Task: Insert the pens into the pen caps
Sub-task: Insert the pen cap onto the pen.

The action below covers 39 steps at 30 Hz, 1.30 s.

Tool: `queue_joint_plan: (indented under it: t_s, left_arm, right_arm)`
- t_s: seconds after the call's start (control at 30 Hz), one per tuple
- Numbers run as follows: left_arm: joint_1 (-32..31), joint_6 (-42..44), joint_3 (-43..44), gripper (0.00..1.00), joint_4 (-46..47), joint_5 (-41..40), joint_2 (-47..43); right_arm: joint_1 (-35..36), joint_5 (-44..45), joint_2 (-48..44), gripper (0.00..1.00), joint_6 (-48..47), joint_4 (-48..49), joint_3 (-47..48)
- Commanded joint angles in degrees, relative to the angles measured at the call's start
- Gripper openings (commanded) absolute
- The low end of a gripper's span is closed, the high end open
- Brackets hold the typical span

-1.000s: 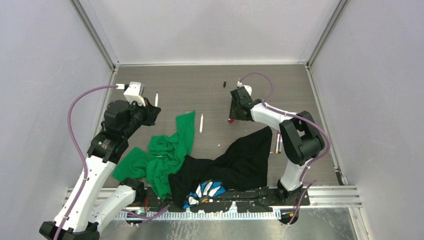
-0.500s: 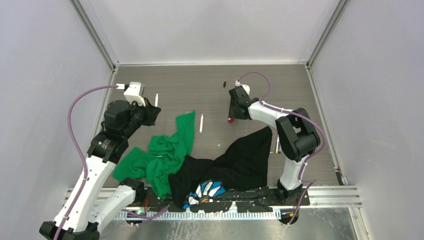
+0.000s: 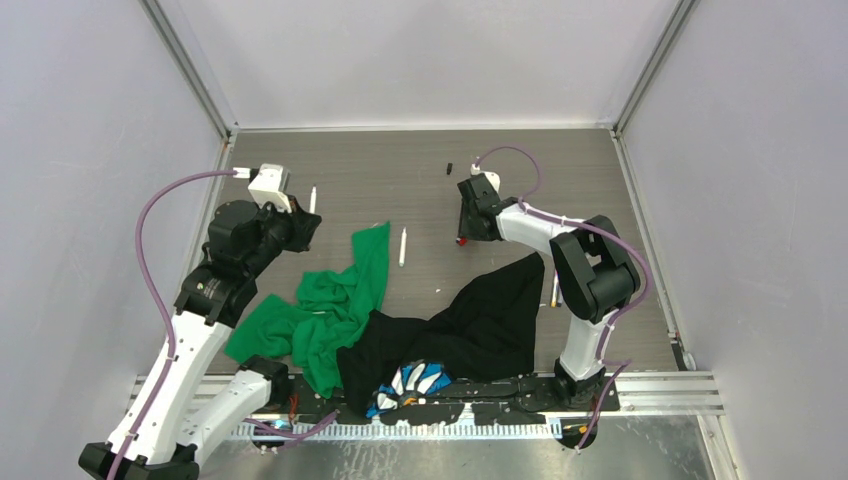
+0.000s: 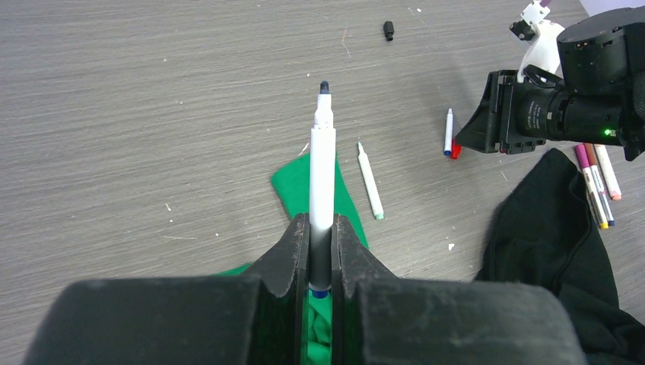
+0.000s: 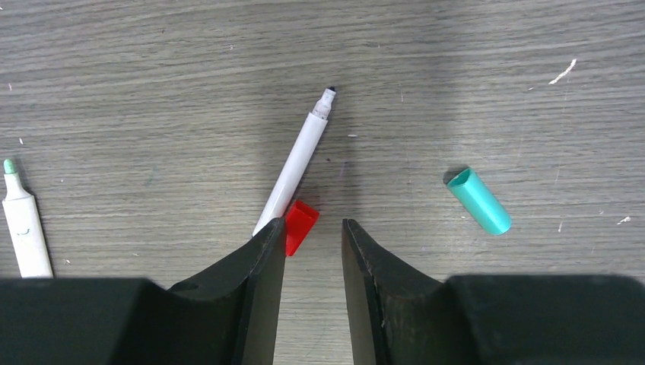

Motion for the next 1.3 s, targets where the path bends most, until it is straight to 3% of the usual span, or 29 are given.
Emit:
queue_joint_plan:
  t_s: [0.0, 0.43, 0.7, 0.93, 1.27]
  left_arm:
    - [0.0, 0.7, -0.1, 0.0, 1.6, -0.8, -1.2]
    - [-0.2, 0.7, -0.2, 0.0, 1.6, -1.0, -1.8]
    - [-0.3, 0.7, -0.2, 0.0, 1.5, -1.2, -1.8]
    - [-0.2, 0.7, -0.1, 0.0, 1.5, -1.3, -1.7]
    - [-0.4, 0.7, -0.1, 0.0, 1.5, -1.3, -1.8]
  right_arm:
    - [0.1, 2.3, -0.8, 0.38, -0.2, 0.8, -0.5]
    - [0.0, 7.3, -6.3, 0.38, -1.3, -2.6, -4.7]
    - [0.0, 2.7, -9.1, 0.38, 0.3, -2.9, -2.5]
    - [0.6, 1.1, -6.4, 0.42, 3.9, -1.8, -1.2]
    - [0.9, 4.8, -2.6, 0.4, 5.9, -3.9, 0.9]
